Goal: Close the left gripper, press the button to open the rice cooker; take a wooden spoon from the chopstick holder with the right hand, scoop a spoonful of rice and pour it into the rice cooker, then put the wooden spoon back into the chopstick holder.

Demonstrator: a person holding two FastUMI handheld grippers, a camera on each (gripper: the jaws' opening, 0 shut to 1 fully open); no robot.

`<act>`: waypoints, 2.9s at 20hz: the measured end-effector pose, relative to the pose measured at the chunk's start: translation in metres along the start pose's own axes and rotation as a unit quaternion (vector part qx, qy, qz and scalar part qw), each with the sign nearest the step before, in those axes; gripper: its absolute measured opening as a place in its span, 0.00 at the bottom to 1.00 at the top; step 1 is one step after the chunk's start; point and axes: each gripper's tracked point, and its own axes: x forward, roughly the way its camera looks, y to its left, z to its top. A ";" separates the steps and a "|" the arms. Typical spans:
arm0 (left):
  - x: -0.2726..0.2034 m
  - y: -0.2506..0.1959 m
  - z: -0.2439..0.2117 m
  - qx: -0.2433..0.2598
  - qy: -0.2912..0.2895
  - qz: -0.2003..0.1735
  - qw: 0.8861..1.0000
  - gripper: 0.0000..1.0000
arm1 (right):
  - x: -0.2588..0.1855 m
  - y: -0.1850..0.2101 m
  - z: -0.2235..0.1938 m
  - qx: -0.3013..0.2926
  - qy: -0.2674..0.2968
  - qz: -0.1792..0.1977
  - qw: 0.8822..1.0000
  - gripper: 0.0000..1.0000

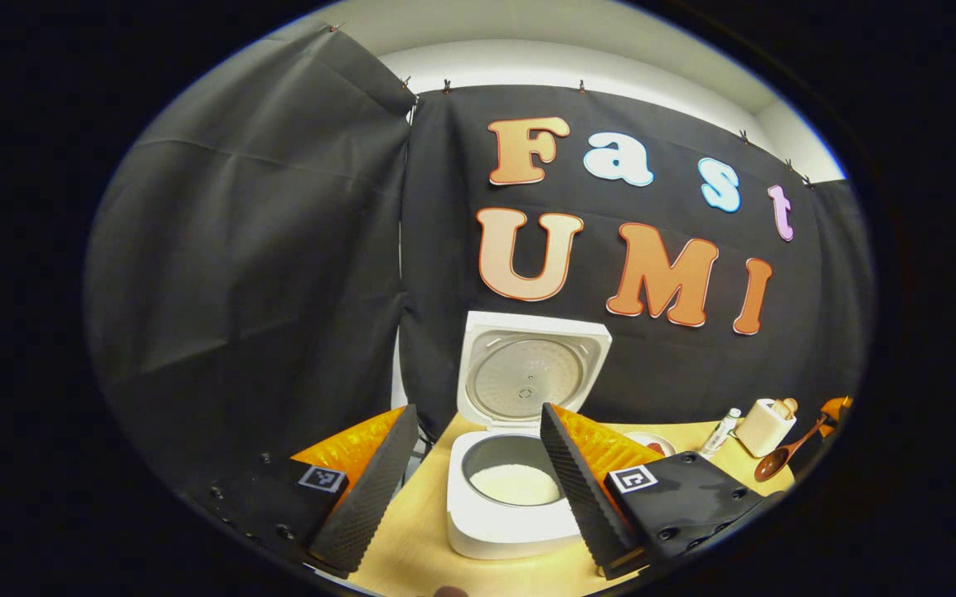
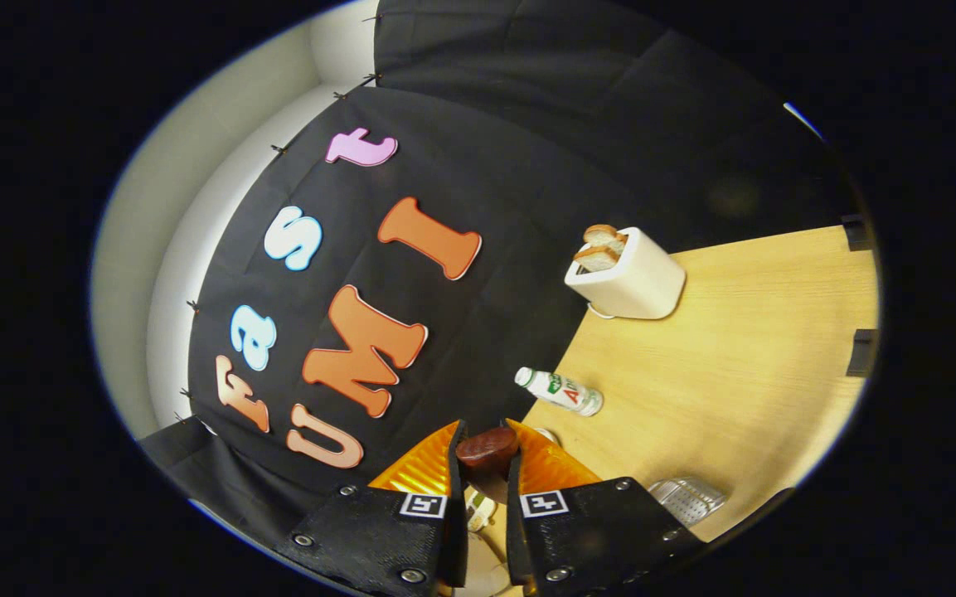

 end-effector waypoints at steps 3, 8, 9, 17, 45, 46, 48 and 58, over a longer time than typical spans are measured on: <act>0.000 -0.011 -0.003 0.005 0.006 -0.008 1.000 0.99 | -0.008 -0.031 -0.003 -0.006 0.002 -0.027 1.000 0.18; -0.002 -0.024 -0.005 0.008 0.014 -0.015 1.000 1.00 | -0.012 -0.071 -0.017 -0.030 0.012 -0.060 0.998 0.18; -0.002 -0.026 -0.005 0.009 0.015 -0.016 1.000 1.00 | -0.012 -0.074 -0.021 -0.036 0.015 -0.062 0.997 0.18; -0.002 -0.039 -0.003 0.029 0.016 -0.021 0.999 0.99 | 0.009 -0.089 -0.058 -0.111 0.044 -0.076 0.990 0.18; 0.098 -0.124 0.137 0.023 -0.012 -0.066 0.997 0.99 | -0.018 -0.079 0.024 -0.228 0.011 -0.141 0.963 0.95; 0.106 -0.127 0.143 0.021 -0.010 -0.070 0.997 0.99 | -0.019 -0.078 0.025 -0.229 0.011 -0.141 0.963 0.95; 0.127 -0.132 0.153 0.002 0.005 -0.081 0.997 0.99 | -0.022 -0.079 0.024 -0.234 0.015 -0.145 0.961 0.94; 0.243 -0.113 0.151 0.042 0.079 -0.057 0.994 1.00 | -0.041 -0.027 0.051 -0.314 -0.015 -0.129 0.941 0.95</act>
